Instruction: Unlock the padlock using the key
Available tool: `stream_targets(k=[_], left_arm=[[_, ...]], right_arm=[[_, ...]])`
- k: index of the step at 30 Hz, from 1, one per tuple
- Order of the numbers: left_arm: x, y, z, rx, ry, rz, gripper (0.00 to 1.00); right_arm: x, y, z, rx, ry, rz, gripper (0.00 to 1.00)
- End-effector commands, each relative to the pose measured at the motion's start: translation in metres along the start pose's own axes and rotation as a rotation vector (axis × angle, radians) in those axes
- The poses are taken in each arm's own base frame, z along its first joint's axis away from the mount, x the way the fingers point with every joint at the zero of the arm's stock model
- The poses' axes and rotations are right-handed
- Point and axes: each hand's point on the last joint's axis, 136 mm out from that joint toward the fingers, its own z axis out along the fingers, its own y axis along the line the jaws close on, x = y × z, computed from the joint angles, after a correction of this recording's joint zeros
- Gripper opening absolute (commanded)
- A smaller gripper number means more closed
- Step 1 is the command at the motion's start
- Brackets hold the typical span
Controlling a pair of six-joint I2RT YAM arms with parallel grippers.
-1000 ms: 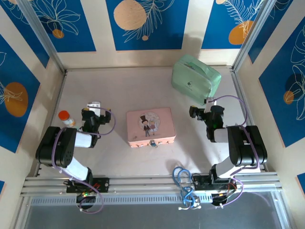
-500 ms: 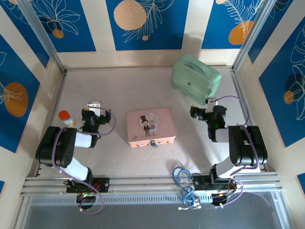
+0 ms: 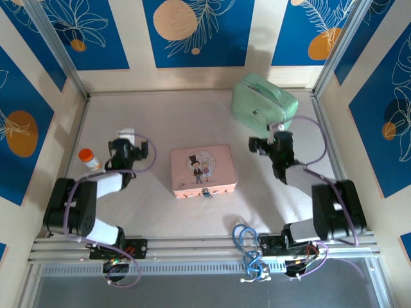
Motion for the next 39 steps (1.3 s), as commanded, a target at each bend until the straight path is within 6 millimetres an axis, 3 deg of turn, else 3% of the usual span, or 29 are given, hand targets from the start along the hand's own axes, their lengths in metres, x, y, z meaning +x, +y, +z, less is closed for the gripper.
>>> stream_targets(k=[1, 2, 4, 6, 10, 14, 17, 19, 22, 25, 28, 33, 39], left_arm=[[-0.071, 0.017, -0.054, -0.056, 0.007, -0.305, 1.00], [-0.081, 0.010, -0.070, 0.013, 0.017, -0.406, 0.98], [-0.084, -0.009, -0.097, 0.088, 0.050, -0.504, 0.91], [-0.073, -0.044, -0.124, 0.201, 0.111, -0.457, 0.88], [-0.015, -0.108, -0.175, 0.343, 0.268, -0.283, 0.87], [0.049, -0.153, -0.212, 0.442, 0.421, -0.312, 0.88], [0.071, -0.185, -0.230, 0.490, 0.461, -0.349, 0.89], [0.077, -0.198, -0.233, 0.489, 0.477, -0.367, 0.91], [0.092, -0.209, -0.229, 0.480, 0.529, -0.443, 0.90], [0.100, -0.203, -0.220, 0.442, 0.518, -0.485, 0.90], [0.103, -0.199, -0.206, 0.427, 0.510, -0.534, 0.89], [0.102, -0.203, -0.192, 0.421, 0.512, -0.590, 0.88], [0.095, -0.199, -0.177, 0.396, 0.508, -0.574, 0.88]], right_arm=[[-0.056, 0.027, -0.067, 0.025, 0.037, 0.214, 0.99], [-0.051, 0.031, -0.072, 0.008, 0.051, 0.315, 0.99], [-0.025, 0.016, -0.075, 0.059, 0.122, 0.610, 0.99], [-0.007, 0.037, -0.085, -0.085, 0.278, 0.708, 0.99], [0.036, 0.076, -0.145, 0.080, 0.455, 0.344, 0.99], [0.086, 0.117, -0.206, 0.085, 0.566, 0.130, 0.99], [0.118, 0.146, -0.234, 0.015, 0.628, 0.056, 1.00], [0.136, 0.167, -0.240, -0.039, 0.680, 0.025, 0.97], [0.156, 0.194, -0.233, -0.103, 0.730, -0.002, 0.92], [0.163, 0.207, -0.216, -0.116, 0.745, 0.002, 0.87], [0.167, 0.221, -0.195, -0.149, 0.743, 0.010, 0.75], [0.172, 0.218, -0.155, -0.085, 0.727, -0.011, 0.67], [0.166, 0.216, -0.117, -0.108, 0.707, 0.007, 0.65]])
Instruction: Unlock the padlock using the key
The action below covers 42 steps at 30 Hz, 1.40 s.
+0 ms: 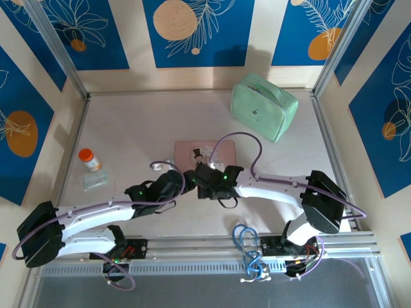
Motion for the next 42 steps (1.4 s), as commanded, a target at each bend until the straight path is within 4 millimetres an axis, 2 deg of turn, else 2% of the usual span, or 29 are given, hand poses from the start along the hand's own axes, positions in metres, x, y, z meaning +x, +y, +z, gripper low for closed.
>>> stream_targets(k=[1, 6, 9, 13, 18, 21, 25, 30, 34, 42], left_arm=[[0.001, 0.019, 0.009, -0.069, 0.037, 0.000, 0.88], [-0.013, 0.029, 0.016, -0.093, 0.035, -0.013, 0.85], [-0.015, 0.029, 0.020, -0.087, 0.045, -0.011, 0.82], [-0.012, 0.030, 0.016, -0.078, 0.056, -0.019, 0.78], [-0.003, 0.048, 0.004, -0.089, 0.077, -0.021, 0.71], [-0.001, 0.069, -0.007, -0.140, 0.070, -0.003, 0.71], [0.005, 0.089, -0.019, -0.138, 0.053, -0.037, 0.67], [0.016, 0.103, -0.025, -0.103, 0.062, -0.106, 0.60], [0.018, 0.107, -0.028, -0.083, 0.061, -0.121, 0.56], [0.024, 0.102, -0.022, -0.052, 0.085, -0.140, 0.50]], right_arm=[[-0.013, 0.007, 0.011, -0.049, -0.018, -0.039, 0.65], [-0.031, 0.001, 0.029, 0.016, -0.080, -0.054, 0.65], [-0.037, -0.002, 0.035, 0.054, -0.137, -0.045, 0.65], [-0.037, -0.012, 0.040, 0.122, -0.181, -0.018, 0.64], [-0.028, 0.003, 0.034, 0.121, -0.195, -0.045, 0.64], [-0.021, 0.008, 0.035, 0.171, -0.204, -0.025, 0.63], [-0.024, 0.015, 0.037, 0.191, -0.216, -0.012, 0.62], [-0.029, 0.001, 0.042, 0.229, -0.221, 0.046, 0.57], [-0.030, 0.010, 0.051, 0.190, -0.221, 0.006, 0.57], [-0.035, 0.012, 0.059, 0.220, -0.217, -0.013, 0.56]])
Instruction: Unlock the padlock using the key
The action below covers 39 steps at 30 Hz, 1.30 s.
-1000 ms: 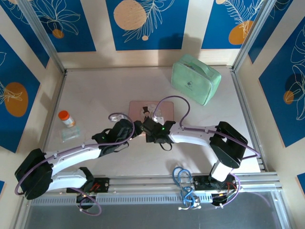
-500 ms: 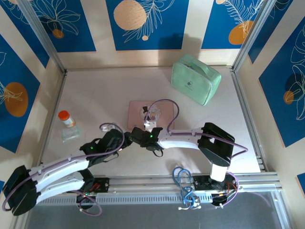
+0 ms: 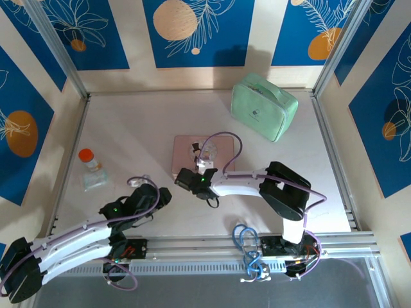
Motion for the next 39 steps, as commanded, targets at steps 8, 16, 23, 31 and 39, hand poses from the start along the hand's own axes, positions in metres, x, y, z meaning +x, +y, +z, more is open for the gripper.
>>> stream_targets(k=[8, 16, 23, 31, 39], left_arm=[[0.005, 0.003, 0.006, 0.010, 0.019, -0.054, 0.49], [0.004, 0.005, 0.007, 0.008, 0.011, -0.058, 0.48], [0.003, -0.003, 0.007, 0.035, 0.009, -0.046, 0.48], [0.002, -0.019, 0.005, 0.146, -0.007, -0.050, 0.53], [0.009, -0.048, 0.005, 0.284, -0.005, 0.015, 0.54]], right_arm=[[-0.012, 0.009, 0.001, 0.028, -0.035, -0.034, 0.48], [-0.010, 0.005, 0.004, 0.077, 0.004, -0.056, 0.33], [-0.008, 0.007, -0.002, 0.063, 0.063, -0.060, 0.27], [-0.004, 0.007, -0.015, 0.040, 0.276, -0.025, 0.21], [0.001, 0.020, -0.027, -0.072, 0.469, -0.005, 0.17]])
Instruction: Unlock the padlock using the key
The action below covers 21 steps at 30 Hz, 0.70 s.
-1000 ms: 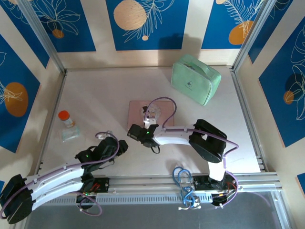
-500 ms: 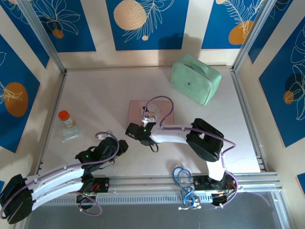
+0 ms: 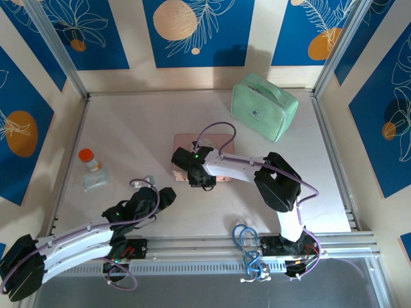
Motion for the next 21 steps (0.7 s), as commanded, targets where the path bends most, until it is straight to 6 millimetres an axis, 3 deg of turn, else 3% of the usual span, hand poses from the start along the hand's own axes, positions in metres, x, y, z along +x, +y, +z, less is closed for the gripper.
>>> stream_targets(k=[1, 8, 14, 21], left_arm=[[0.001, -0.027, 0.001, 0.113, 0.000, 0.048, 0.54], [0.013, -0.047, 0.006, 0.251, 0.016, 0.098, 0.47], [0.025, -0.050, 0.016, 0.252, 0.029, 0.282, 0.41], [0.041, -0.053, 0.031, 0.336, 0.064, 0.318, 0.39]], right_arm=[[0.015, 0.008, -0.010, -0.057, 0.130, -0.023, 0.17], [0.023, 0.010, -0.014, -0.125, 0.237, -0.008, 0.15], [0.025, 0.006, -0.014, -0.163, 0.284, 0.017, 0.15], [0.029, 0.005, -0.015, -0.204, 0.322, 0.041, 0.15]])
